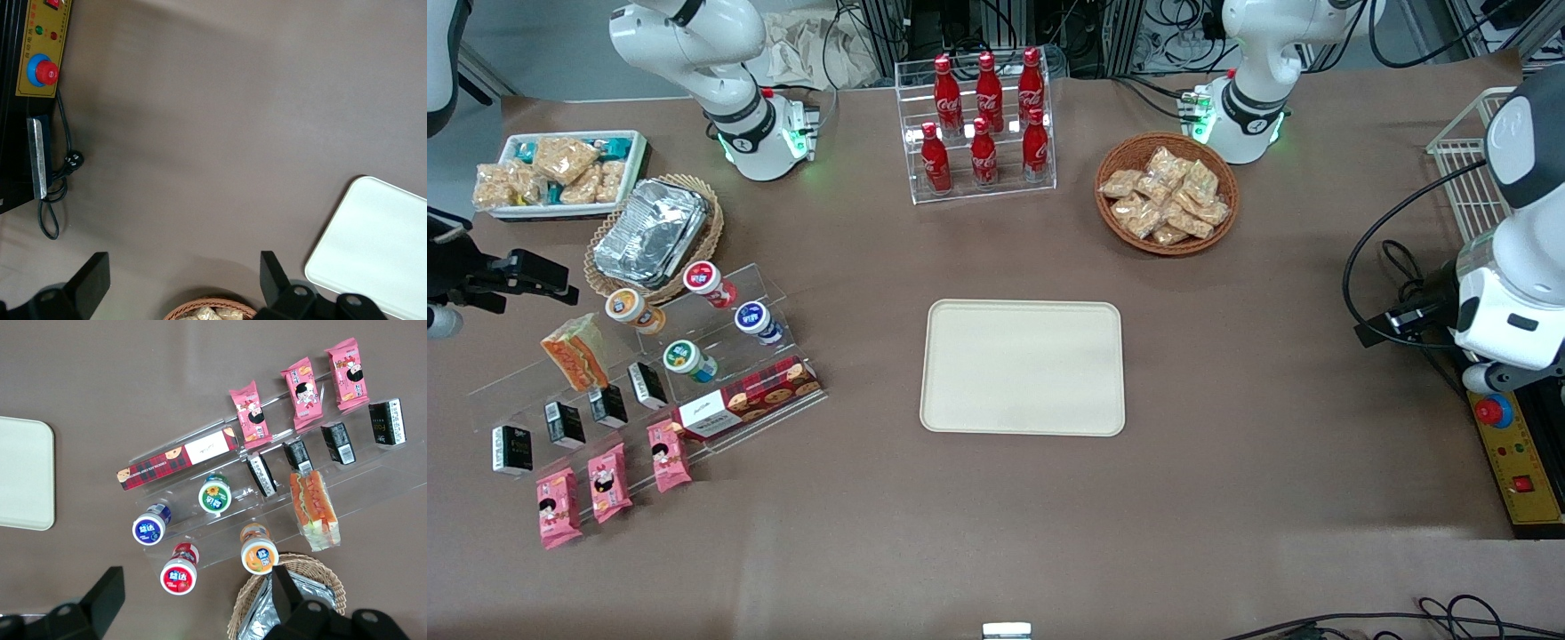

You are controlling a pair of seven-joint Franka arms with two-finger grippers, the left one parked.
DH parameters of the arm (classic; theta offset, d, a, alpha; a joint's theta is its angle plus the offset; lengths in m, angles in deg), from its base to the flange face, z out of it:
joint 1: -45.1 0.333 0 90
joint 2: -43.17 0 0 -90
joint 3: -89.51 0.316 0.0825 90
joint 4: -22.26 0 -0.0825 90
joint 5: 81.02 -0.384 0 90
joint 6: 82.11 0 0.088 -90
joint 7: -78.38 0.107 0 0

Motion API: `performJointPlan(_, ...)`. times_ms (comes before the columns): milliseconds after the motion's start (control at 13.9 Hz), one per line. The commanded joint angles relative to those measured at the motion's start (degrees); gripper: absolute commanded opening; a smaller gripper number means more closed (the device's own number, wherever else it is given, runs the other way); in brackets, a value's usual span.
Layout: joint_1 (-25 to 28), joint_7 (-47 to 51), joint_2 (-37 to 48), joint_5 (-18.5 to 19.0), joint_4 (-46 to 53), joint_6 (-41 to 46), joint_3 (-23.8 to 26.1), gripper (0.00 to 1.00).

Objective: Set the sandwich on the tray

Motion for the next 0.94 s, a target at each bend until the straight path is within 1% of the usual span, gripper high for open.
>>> performJointPlan(0,-0.1,0.6,0.5,0.1,0.3,0.2,0.0,0.98)
performJointPlan(432,-0.3,0.7,0.5,0.0,0.2,1.0,-0.2,0.98)
performJointPlan(647,-0.3,-0.6,1.5,-0.1,-0.4,1.9,-3.3,0.98)
performJointPlan(863,-0.2,-6.7,2.3,0.1,-0.7,2.0,-6.3,0.98)
